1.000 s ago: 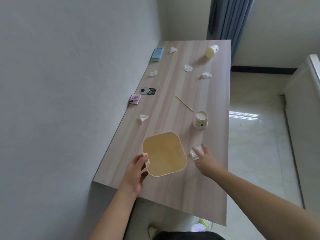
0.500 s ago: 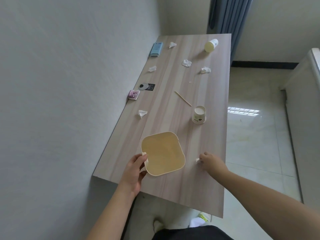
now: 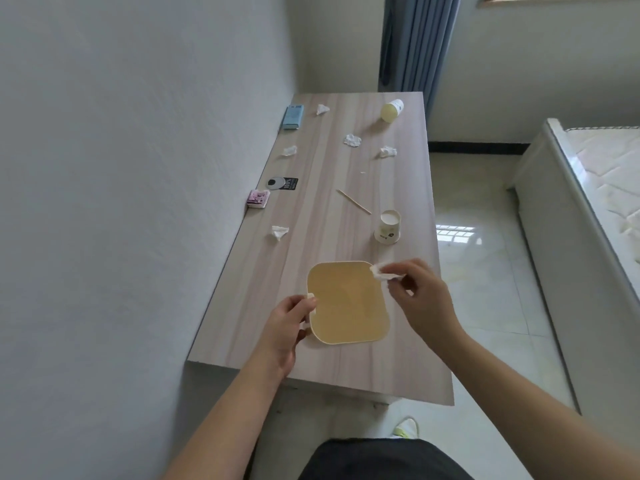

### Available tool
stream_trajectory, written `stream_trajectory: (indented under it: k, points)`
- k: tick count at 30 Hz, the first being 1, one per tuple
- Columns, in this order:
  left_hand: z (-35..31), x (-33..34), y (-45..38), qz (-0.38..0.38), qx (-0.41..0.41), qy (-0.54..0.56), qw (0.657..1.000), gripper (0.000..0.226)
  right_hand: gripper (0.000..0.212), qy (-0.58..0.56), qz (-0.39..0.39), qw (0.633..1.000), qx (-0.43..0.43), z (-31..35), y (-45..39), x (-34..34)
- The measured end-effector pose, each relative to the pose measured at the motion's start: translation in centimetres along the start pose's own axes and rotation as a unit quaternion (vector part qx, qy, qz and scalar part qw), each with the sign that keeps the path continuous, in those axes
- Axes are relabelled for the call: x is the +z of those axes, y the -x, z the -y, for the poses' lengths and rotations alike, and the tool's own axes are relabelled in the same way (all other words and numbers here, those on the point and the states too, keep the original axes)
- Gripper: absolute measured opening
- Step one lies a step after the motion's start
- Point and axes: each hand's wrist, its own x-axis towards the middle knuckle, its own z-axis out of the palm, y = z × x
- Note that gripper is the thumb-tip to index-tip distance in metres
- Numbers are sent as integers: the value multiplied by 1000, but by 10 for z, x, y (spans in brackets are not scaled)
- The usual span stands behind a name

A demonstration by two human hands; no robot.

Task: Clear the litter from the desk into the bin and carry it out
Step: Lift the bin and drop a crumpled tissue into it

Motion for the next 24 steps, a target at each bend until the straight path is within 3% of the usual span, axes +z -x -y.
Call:
stream_trajectory:
  k: [3, 9, 16, 24]
  points:
    - [1, -4, 2, 23, -3, -7, 1000, 31, 28, 45, 68, 995, -54, 14, 17, 12]
    - [8, 6, 6, 67, 8, -26, 997, 40, 33, 173, 138, 975, 5, 10, 53, 11]
    - [18, 39, 9, 132, 5, -42, 990, 46, 38, 177, 86, 979, 53, 6, 77, -30]
    - [36, 107, 19, 184, -2, -76, 980, 53, 26, 190, 14, 979, 70, -16, 100, -99]
